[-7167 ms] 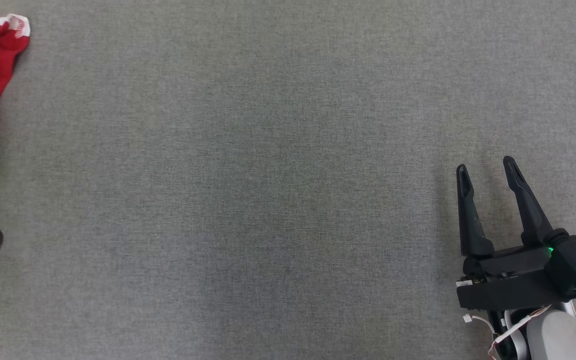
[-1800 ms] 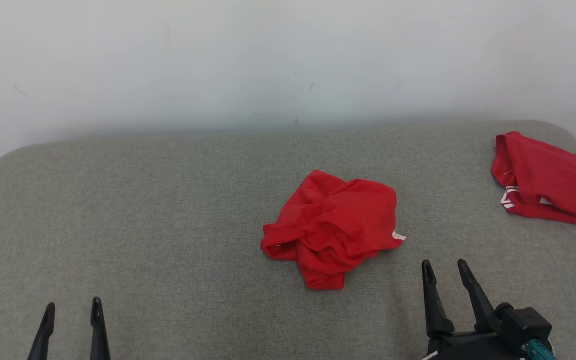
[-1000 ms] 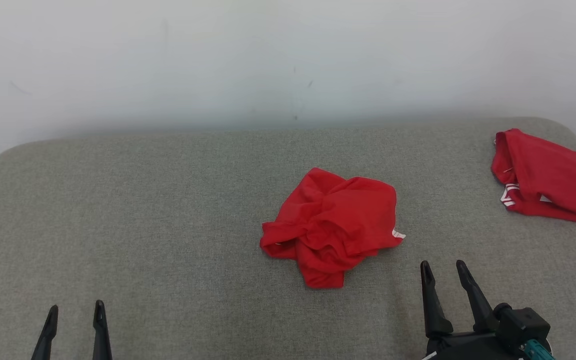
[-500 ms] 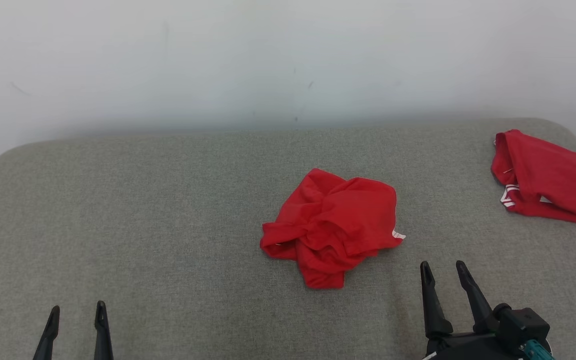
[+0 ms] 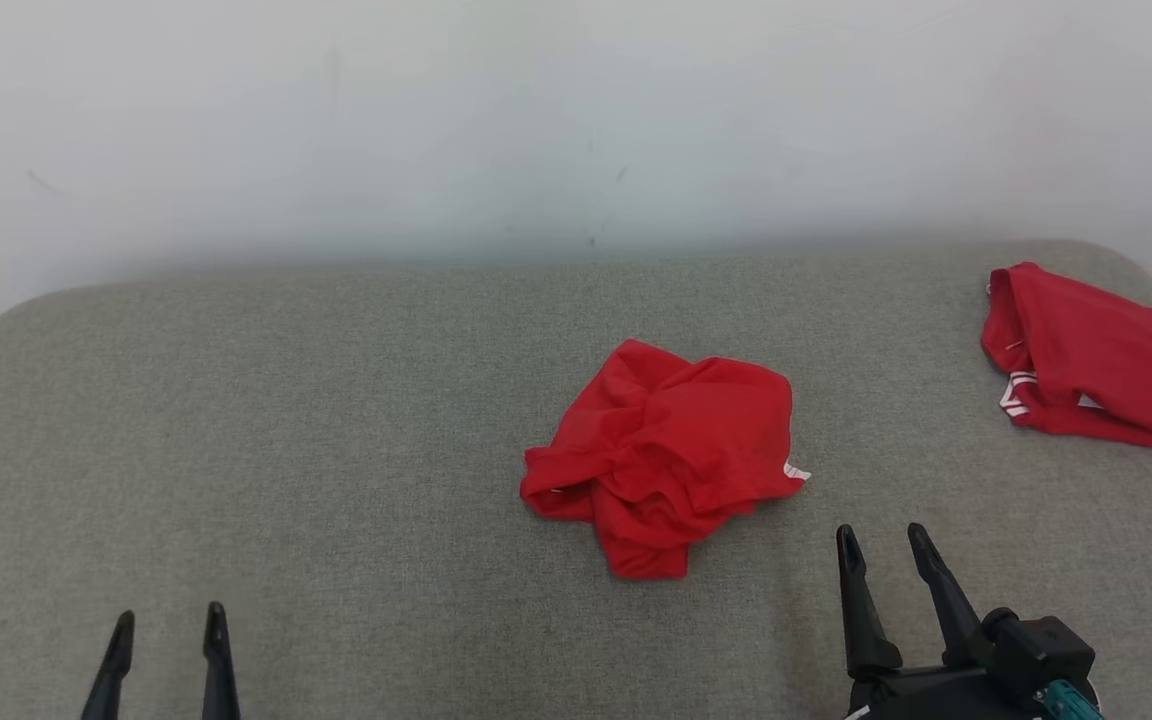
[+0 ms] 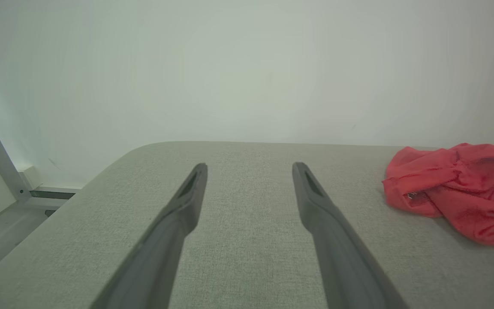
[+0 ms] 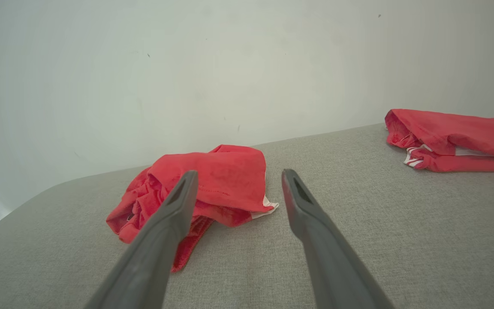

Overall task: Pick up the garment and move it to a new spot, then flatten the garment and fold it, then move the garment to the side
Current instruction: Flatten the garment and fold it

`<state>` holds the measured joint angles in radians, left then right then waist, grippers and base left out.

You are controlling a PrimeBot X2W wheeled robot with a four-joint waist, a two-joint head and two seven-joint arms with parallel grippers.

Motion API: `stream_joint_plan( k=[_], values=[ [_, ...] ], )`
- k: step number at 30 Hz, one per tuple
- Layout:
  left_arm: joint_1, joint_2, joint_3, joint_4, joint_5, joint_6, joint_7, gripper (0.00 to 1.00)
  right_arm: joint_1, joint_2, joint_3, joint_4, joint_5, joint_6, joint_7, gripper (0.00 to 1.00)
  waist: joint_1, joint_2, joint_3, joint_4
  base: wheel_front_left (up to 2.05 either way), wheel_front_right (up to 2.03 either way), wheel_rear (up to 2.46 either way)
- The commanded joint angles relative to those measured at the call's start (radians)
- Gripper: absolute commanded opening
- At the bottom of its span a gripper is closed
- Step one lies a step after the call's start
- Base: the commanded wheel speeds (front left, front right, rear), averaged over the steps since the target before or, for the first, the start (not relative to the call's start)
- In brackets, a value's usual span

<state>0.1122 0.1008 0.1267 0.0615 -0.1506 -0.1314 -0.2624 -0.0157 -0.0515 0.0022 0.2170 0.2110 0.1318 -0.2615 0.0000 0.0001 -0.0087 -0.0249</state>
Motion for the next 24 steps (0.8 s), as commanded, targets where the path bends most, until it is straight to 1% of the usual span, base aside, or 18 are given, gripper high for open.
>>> stream_joint_plan(
  k=[1,5,9,16,19,24],
  values=[
    [-0.015,-0.003,-0.015,0.003,0.006,0.002,-0.003,1.00,-0.001,0.003,0.003,0.002,0.006,-0.003,-0.005,1.00,0.0000,-0.0001,0.001,-0.003,0.00,0.00,0.00],
    [-0.056,0.008,-0.069,0.012,-0.004,0.002,-0.003,1.00,-0.008,0.003,0.011,0.003,0.005,-0.003,-0.005,1.00,0.0000,-0.0001,0.007,-0.017,0.00,0.00,0.00],
    [-0.123,0.027,-0.147,0.039,-0.015,0.002,-0.003,1.00,-0.016,0.003,0.018,0.005,0.006,-0.003,-0.005,1.00,0.0000,-0.0001,0.019,-0.044,0.00,0.00,0.00],
    [-0.277,0.068,-0.281,0.140,-0.052,0.002,-0.003,1.00,-0.038,0.003,0.022,0.001,0.010,-0.003,-0.005,1.00,0.0000,-0.0001,0.074,-0.120,0.00,0.00,0.00],
    [-0.322,0.081,-0.314,0.174,-0.064,0.002,-0.003,1.00,-0.045,0.003,0.020,-0.003,0.012,-0.003,-0.005,1.00,0.0000,-0.0001,0.097,-0.143,0.00,0.00,0.00],
    [-0.412,0.117,-0.380,0.267,-0.088,0.002,-0.003,1.00,-0.066,0.003,0.021,-0.010,0.027,-0.003,-0.005,1.00,0.0000,-0.0001,0.153,-0.203,0.00,0.00,0.00]
  ],
)
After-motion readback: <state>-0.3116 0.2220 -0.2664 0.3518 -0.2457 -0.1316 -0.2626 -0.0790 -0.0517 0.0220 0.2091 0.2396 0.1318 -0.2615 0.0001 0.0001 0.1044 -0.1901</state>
